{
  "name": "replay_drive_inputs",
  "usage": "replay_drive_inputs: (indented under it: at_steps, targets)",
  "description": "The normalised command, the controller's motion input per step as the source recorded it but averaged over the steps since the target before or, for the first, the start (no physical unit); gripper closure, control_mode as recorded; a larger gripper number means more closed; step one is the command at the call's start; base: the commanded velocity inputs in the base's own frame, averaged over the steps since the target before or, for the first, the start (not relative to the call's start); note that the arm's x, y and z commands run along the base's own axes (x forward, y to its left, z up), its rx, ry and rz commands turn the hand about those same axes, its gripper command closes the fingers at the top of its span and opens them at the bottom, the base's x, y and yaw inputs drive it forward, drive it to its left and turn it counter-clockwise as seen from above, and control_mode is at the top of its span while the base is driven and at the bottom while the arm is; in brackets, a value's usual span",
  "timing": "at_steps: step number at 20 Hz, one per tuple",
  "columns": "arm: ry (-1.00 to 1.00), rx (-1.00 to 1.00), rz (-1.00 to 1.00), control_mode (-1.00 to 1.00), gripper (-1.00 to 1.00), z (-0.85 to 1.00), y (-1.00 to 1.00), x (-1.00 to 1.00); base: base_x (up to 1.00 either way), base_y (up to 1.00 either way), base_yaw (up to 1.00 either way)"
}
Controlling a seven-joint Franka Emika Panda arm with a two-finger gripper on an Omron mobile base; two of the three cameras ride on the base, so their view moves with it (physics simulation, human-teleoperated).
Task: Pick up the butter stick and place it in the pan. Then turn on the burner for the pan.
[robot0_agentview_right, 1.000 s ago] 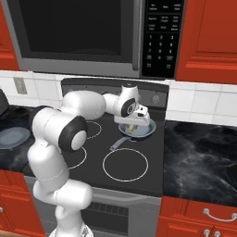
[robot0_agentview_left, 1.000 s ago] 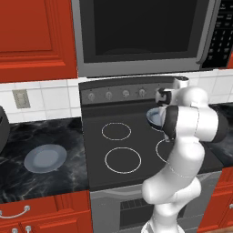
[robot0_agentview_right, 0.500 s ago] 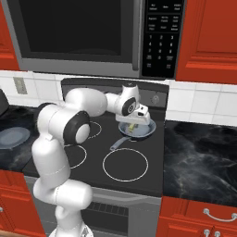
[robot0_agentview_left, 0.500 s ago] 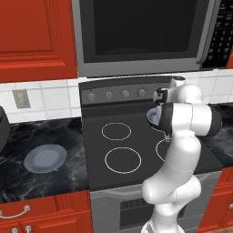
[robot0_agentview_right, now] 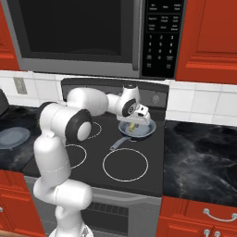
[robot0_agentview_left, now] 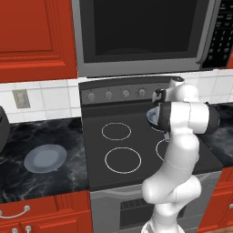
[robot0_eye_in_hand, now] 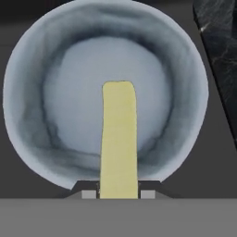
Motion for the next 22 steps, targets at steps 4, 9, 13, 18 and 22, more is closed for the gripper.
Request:
replay_drive_inputs:
  at_steps: [4, 9, 13, 18, 22]
  targets:
    - [-0.01, 0.00, -0.04, -1.00, 1.00, -0.14, 0.00, 0.16, 0.00, 0.00, 0.00]
    - [-0.01, 0.00, -0.04, -1.00, 1.00, -0.17, 0.00, 0.19, 0.00, 0.00, 0.00]
    - [-0.01, 0.00, -0.04, -1.00, 1.00, -0.17, 0.00, 0.17, 0.00, 0.00, 0.00]
    - [-0.01, 0.00, -0.04, -1.00, 1.00, -0.16, 0.00, 0.14, 0.00, 0.00, 0.00]
    - [-0.01, 0.00, -0.04, -1.00, 1.00, -0.15, 0.00, 0.11, 0.00, 0.00, 0.00]
